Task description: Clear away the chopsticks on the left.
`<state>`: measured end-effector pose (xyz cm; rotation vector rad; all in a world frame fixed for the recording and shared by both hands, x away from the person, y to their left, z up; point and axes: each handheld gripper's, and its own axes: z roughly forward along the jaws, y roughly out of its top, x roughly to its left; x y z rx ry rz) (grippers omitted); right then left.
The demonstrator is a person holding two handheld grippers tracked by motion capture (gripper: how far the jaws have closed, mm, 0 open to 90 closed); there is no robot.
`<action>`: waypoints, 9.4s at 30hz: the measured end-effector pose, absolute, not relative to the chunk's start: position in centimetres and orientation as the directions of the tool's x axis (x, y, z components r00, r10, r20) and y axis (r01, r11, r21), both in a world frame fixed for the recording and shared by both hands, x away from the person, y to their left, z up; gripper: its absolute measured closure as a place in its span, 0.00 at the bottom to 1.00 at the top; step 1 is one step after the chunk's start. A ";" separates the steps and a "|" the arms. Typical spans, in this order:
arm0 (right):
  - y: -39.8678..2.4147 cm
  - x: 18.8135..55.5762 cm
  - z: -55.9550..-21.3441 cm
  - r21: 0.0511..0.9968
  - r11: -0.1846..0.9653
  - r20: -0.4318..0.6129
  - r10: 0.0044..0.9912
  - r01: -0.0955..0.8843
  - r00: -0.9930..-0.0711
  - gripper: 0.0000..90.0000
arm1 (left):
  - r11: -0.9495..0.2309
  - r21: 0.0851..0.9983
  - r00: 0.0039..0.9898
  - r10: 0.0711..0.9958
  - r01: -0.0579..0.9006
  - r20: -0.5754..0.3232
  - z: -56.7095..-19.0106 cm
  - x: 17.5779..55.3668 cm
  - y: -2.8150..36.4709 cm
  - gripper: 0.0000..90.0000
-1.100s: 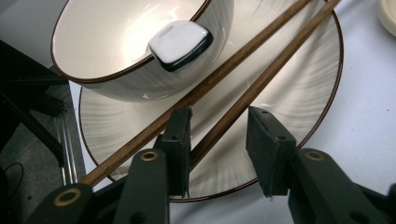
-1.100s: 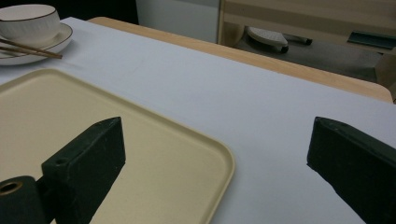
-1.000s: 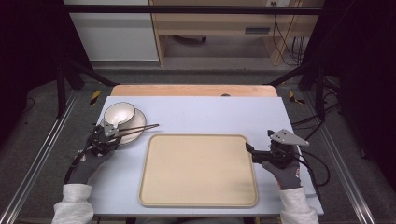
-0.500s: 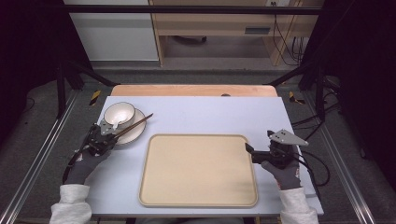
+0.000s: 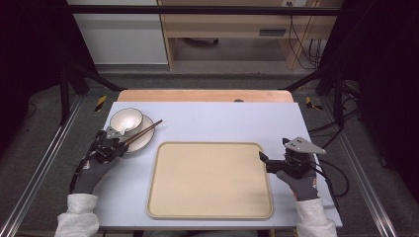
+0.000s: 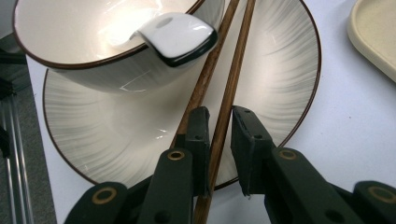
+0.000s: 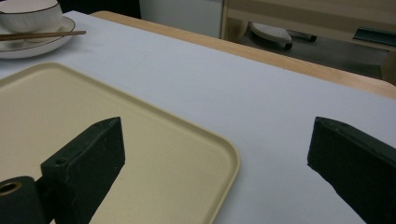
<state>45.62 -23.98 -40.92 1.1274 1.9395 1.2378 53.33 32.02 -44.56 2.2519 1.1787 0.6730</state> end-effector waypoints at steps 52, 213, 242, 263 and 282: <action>-24.2 45.4 -40.9 0.904 0.213 -0.021 0.889 0.370 -0.458 0.03 | -0.242 0.812 0.363 0.931 0.531 0.040 -41.3 46.8 25.3 0.94; -23.4 45.6 -41.4 0.899 0.213 -0.018 0.891 0.383 -0.454 0.04 | -0.363 0.680 0.428 0.900 0.637 0.080 -45.1 54.0 32.5 0.85; -23.4 45.5 -41.4 0.898 0.210 -0.014 0.892 0.386 -0.451 0.04 | -0.370 0.702 0.456 0.887 0.609 0.071 -43.5 52.2 30.5 0.93; -23.7 45.2 -41.1 0.905 0.199 -0.009 0.893 0.377 -0.449 0.04 | -0.269 0.783 0.399 0.917 0.560 0.030 -41.2 47.3 26.1 0.93; -23.8 45.1 -40.9 0.906 0.198 -0.008 0.892 0.374 -0.451 0.04 | -0.109 0.823 0.319 0.944 0.558 -0.091 -42.2 42.6 21.4 0.93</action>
